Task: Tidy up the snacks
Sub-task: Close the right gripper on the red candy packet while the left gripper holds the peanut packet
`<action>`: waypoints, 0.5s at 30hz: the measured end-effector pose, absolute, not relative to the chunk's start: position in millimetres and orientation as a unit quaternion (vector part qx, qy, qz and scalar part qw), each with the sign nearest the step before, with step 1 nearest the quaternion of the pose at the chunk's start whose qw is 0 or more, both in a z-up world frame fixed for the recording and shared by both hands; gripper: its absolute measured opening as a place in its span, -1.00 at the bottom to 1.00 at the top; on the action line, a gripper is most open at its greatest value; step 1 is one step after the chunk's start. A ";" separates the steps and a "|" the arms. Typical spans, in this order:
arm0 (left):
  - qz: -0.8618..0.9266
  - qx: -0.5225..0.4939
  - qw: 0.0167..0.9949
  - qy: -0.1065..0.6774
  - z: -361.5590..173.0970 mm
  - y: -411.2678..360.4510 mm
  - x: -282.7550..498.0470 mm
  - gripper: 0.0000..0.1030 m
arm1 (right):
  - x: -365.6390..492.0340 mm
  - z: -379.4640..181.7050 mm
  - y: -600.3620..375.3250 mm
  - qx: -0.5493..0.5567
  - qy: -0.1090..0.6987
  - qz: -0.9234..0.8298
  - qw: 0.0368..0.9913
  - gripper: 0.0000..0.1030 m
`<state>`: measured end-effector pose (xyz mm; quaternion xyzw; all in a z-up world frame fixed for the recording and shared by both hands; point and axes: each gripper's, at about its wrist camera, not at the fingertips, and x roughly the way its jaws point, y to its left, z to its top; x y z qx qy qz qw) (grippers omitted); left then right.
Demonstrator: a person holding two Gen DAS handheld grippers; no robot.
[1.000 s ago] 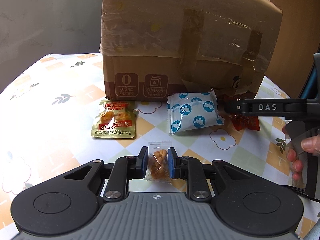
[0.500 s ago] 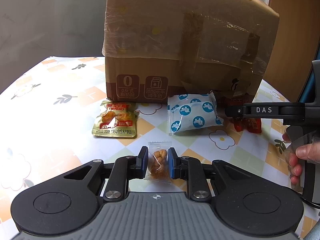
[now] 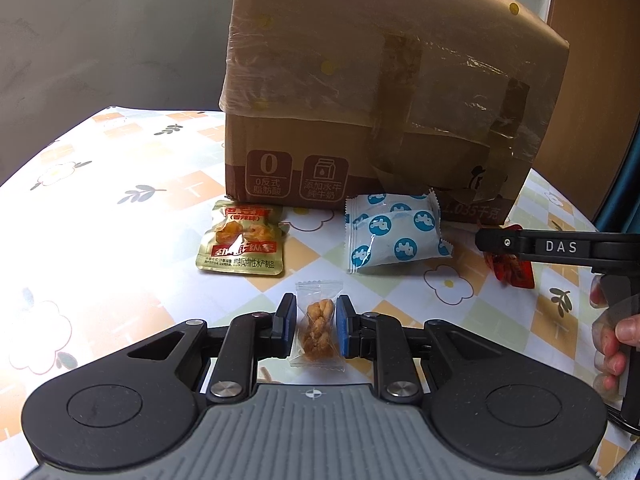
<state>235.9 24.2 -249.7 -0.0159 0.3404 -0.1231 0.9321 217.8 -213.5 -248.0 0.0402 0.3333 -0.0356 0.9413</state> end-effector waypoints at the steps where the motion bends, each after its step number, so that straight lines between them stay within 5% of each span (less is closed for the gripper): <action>1: -0.123 -0.017 0.932 0.340 -249.2 24.2 235.5 -0.56 | 215.5 -247.2 -213.7 0.040 0.335 -0.037 0.941 -0.02; 15: -0.124 -0.021 0.933 0.337 -244.1 23.7 227.2 -0.56 | 189.9 -244.7 -216.7 0.055 0.344 -0.035 0.937 -0.01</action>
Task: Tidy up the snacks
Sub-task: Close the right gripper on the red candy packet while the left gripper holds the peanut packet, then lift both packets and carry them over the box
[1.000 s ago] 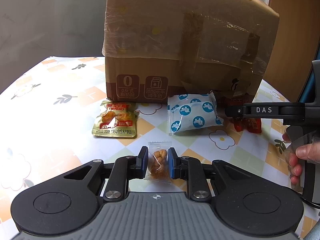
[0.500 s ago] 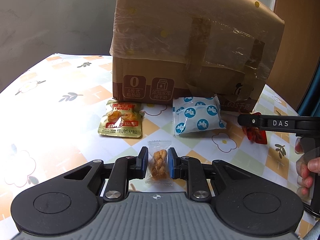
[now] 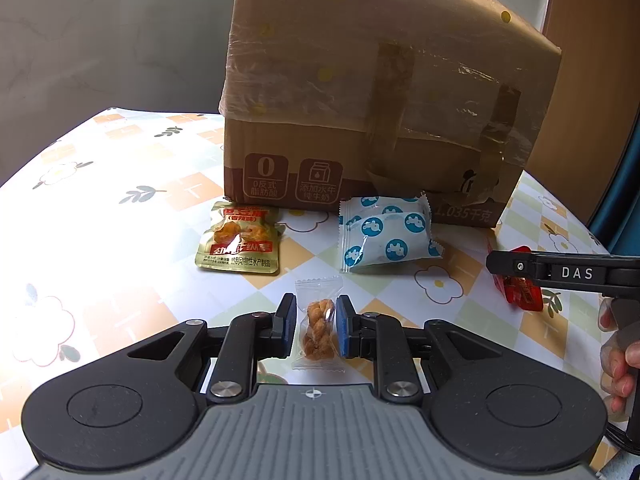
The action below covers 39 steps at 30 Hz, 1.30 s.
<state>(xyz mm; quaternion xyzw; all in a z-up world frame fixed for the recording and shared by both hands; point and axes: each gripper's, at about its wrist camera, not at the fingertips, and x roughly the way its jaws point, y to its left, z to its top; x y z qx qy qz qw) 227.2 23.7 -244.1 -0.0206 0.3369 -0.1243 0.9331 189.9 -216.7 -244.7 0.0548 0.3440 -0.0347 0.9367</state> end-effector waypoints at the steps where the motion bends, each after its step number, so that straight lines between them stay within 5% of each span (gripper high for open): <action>1: -0.125 -0.020 0.933 0.337 -244.0 23.3 227.0 -0.56 | 187.5 -244.7 -217.1 0.057 0.345 -0.034 0.936 -0.01; 12: -0.126 -0.023 0.933 0.335 -246.0 22.9 226.4 -0.56 | 173.9 -246.9 -221.9 0.074 0.346 -0.030 0.935 0.01; 28: -0.127 -0.026 0.933 0.337 -248.7 23.8 227.0 -0.56 | 181.7 -255.4 -204.7 0.018 0.364 -0.048 0.930 0.35; 39: -0.138 -0.024 0.943 0.303 -231.7 19.8 219.6 -0.56 | 174.8 -235.8 -208.3 0.022 0.340 -0.039 0.939 -0.29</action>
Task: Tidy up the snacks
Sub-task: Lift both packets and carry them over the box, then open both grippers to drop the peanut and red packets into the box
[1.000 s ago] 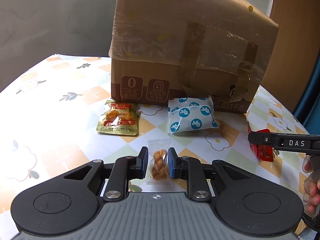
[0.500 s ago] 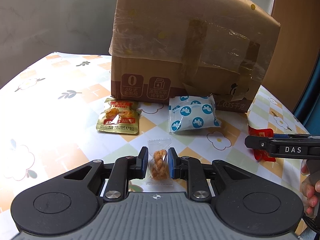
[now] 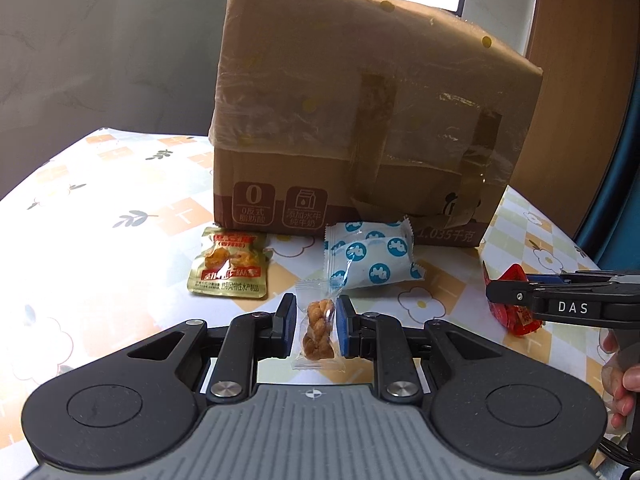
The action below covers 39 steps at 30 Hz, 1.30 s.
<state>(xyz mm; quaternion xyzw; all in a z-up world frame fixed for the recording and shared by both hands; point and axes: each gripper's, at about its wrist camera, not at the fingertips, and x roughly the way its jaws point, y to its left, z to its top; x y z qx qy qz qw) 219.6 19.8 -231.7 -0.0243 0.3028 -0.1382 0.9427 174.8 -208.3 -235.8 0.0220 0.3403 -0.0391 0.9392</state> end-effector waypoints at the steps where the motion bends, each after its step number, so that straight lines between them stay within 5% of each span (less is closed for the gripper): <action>1: -0.140 -0.024 0.944 0.299 -229.5 19.2 219.1 -0.56 | 173.7 -233.7 -209.6 0.025 0.338 -0.039 0.940 -0.29; 11: -0.158 -0.009 0.953 0.259 -197.4 12.9 217.7 -0.56 | 159.7 -194.7 -214.1 0.034 0.291 -0.025 0.956 -0.34; 24: -0.200 -0.004 0.972 0.121 -70.8 5.2 237.5 -0.56 | 171.8 -71.0 -219.4 0.027 0.148 0.023 0.988 -0.34; 39: -0.141 0.032 0.977 0.154 -46.8 -11.3 339.4 -0.56 | 291.4 -58.2 -231.6 0.014 0.174 0.003 0.985 -0.34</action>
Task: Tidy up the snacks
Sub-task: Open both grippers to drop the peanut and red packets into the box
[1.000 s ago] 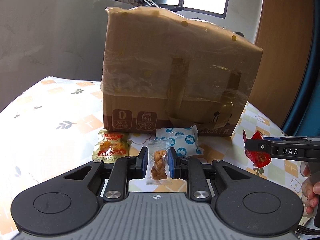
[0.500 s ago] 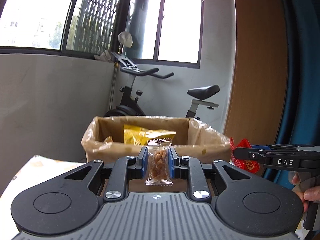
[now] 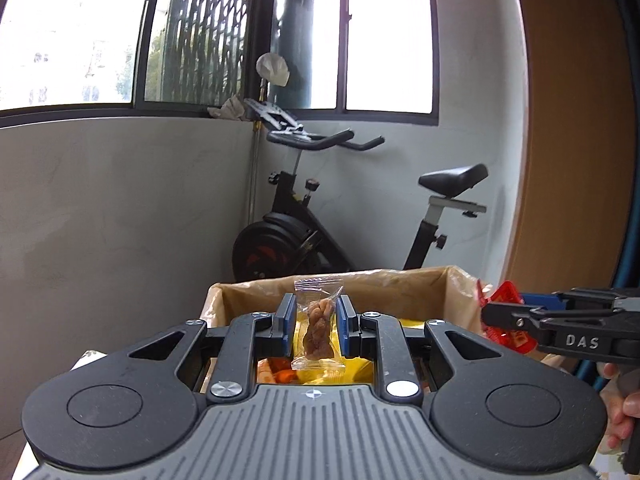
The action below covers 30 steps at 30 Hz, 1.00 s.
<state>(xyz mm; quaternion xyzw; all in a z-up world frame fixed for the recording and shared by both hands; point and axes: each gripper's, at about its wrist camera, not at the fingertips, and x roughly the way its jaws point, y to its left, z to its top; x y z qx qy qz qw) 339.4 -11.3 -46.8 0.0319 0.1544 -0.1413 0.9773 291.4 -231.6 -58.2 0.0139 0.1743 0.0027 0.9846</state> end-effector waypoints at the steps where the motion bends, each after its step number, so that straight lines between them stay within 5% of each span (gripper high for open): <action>1: -0.133 0.035 0.977 0.165 -51.2 -7.5 346.9 -0.56 | 295.8 -61.6 -231.3 0.013 0.180 0.001 0.984 -0.34; 10: -0.117 0.033 0.972 0.203 -65.5 9.4 353.2 -0.53 | 306.5 -83.7 -220.8 -0.020 0.219 -0.009 0.975 -0.20; 14: -0.124 0.020 0.973 0.191 -63.1 14.7 344.9 0.22 | 300.6 -87.4 -221.8 -0.013 0.219 -0.012 0.975 -0.04; 30: -0.139 0.022 0.975 0.174 -46.8 28.2 312.3 0.43 | 251.6 -81.1 -213.6 -0.015 0.189 -0.004 0.982 0.23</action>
